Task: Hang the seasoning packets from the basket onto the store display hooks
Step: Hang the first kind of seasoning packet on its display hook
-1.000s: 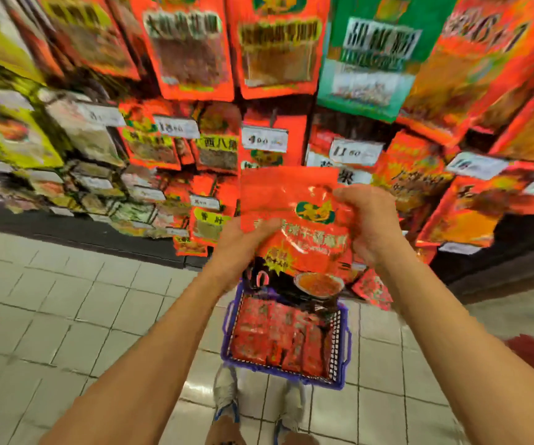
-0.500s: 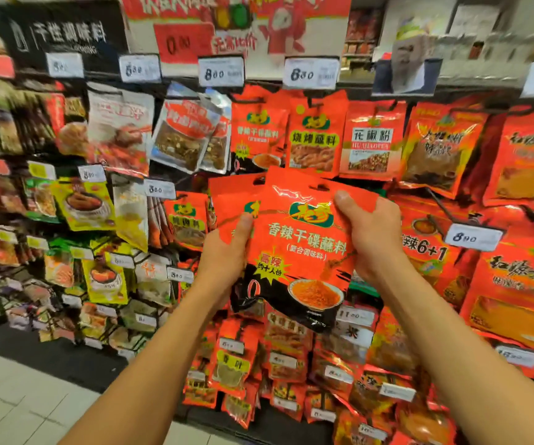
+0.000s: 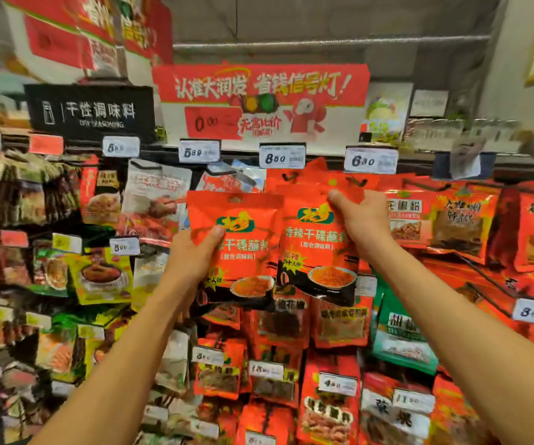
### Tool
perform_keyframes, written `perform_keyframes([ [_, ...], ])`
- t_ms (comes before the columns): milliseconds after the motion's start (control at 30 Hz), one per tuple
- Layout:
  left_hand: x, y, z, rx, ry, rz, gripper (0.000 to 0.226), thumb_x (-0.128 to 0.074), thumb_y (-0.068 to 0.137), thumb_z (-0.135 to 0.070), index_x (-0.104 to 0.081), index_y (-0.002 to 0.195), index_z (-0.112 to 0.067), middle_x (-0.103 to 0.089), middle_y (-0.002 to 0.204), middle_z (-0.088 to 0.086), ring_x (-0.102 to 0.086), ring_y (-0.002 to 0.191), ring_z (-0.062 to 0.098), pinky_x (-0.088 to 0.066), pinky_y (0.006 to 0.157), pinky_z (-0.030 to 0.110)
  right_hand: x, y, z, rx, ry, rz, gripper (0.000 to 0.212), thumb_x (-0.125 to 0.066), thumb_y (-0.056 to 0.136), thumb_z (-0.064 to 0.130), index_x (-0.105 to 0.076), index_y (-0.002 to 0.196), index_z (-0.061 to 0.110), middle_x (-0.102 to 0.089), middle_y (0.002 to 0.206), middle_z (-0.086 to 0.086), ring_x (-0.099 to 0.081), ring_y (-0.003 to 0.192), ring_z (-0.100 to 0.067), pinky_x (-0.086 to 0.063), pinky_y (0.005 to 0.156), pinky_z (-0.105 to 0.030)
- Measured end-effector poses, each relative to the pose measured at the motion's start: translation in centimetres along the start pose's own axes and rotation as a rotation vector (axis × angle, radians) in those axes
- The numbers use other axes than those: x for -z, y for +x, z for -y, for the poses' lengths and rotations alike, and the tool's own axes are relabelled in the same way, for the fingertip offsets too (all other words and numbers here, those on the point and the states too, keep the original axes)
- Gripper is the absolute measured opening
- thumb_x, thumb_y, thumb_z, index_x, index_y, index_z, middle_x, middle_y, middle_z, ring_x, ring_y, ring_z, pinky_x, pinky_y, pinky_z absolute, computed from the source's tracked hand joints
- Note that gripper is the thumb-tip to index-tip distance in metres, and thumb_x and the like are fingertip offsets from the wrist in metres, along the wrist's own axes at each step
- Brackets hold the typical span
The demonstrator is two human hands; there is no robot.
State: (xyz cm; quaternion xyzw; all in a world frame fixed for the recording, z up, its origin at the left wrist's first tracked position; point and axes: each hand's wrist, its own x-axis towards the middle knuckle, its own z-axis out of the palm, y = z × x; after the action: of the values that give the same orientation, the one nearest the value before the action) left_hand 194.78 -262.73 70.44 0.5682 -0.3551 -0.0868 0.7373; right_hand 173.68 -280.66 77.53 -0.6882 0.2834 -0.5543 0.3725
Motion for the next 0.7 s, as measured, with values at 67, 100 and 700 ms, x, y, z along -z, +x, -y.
perform_keyframes([
  [67, 0.4, 1.4, 0.4, 0.013, -0.002, 0.016, 0.009, -0.069, 0.095, -0.023, -0.072, 0.088, -0.019, -0.079, 0.085, -0.002, -0.075, 0.078, 0.021, -0.06, 0.072, 0.036, -2.6, 0.9, 0.5, 0.007, -0.019, -0.023, 0.029, -0.075, 0.08, 0.042, -0.073, 0.074, 0.014, -0.077, 0.079, -0.004, -0.074, 0.079, -0.031, -0.058, 0.076, -0.055],
  [100, 0.6, 2.0, 0.6, 0.02, -0.001, 0.025, 0.009, -0.07, 0.095, -0.025, -0.072, 0.089, -0.019, -0.078, 0.088, 0.001, -0.075, 0.081, 0.024, -0.06, 0.076, 0.04, -3.8, 1.3, 0.8, 0.013, -0.035, -0.042, 0.031, -0.075, 0.082, 0.041, -0.073, 0.077, 0.01, -0.076, 0.079, -0.005, -0.073, 0.078, -0.03, -0.058, 0.075, -0.053],
  [700, 0.5, 6.6, 1.7, 0.052, -0.153, 0.257, 0.014, -0.068, 0.096, -0.032, -0.07, 0.105, -0.021, -0.08, 0.095, 0.002, -0.077, 0.085, 0.023, -0.06, 0.064, 0.028, -10.5, 7.7, -1.3, -0.069, -0.236, -0.18, 0.026, -0.076, 0.08, 0.034, -0.074, 0.076, 0.008, -0.072, 0.078, -0.006, -0.067, 0.072, -0.024, -0.05, 0.055, -0.034],
])
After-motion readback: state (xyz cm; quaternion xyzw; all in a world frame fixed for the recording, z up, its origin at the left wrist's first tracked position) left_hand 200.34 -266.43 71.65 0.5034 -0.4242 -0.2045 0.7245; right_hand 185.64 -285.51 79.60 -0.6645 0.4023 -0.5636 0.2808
